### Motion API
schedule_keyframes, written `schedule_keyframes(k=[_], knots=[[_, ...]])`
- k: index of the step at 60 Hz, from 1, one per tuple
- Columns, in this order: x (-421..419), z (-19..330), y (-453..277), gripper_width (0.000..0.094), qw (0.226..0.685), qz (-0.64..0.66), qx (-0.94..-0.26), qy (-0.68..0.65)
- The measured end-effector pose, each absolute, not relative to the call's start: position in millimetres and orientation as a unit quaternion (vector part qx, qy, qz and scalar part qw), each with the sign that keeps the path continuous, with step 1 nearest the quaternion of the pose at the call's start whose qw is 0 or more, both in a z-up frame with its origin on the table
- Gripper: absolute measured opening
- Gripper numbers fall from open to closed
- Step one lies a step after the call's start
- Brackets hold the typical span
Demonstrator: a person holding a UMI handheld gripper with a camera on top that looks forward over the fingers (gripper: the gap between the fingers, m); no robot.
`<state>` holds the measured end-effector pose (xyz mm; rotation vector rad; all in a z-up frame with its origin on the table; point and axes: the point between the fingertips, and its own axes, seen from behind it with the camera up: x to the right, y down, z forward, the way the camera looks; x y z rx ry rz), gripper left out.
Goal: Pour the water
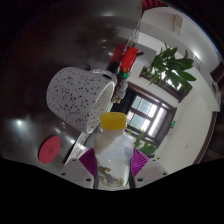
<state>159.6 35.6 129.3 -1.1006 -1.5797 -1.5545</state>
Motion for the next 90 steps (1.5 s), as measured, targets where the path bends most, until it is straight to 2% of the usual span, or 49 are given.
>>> schedule_keyframes(k=[7,12,20,29,34,39,47,55,67,71,74,85,90], knots=[[158,131,36,0.0406,0.319,-0.607,-0.397,-0.610],[160,135,33,0.0407,0.335,-0.601,-0.411,-0.599],[170,142,24,0.0405,0.423,-0.520,-0.521,-0.529],[180,162,14,0.0431,0.530,-0.366,-0.646,-0.409],[187,163,7,0.0429,0.573,-0.274,-0.704,-0.318],[200,156,13,0.0431,0.596,-0.168,-0.749,-0.238],[210,133,14,0.0433,0.606,-0.017,-0.787,-0.119],[217,118,21,0.0432,0.618,0.047,-0.781,-0.072],[213,89,29,0.0430,0.612,0.041,-0.787,-0.073],[208,66,29,0.0442,0.596,0.048,-0.797,-0.081],[209,70,29,0.0434,0.612,0.048,-0.786,-0.078],[208,69,28,0.0433,0.616,0.045,-0.783,-0.067],[209,70,28,0.0503,0.616,0.043,-0.784,-0.060]])
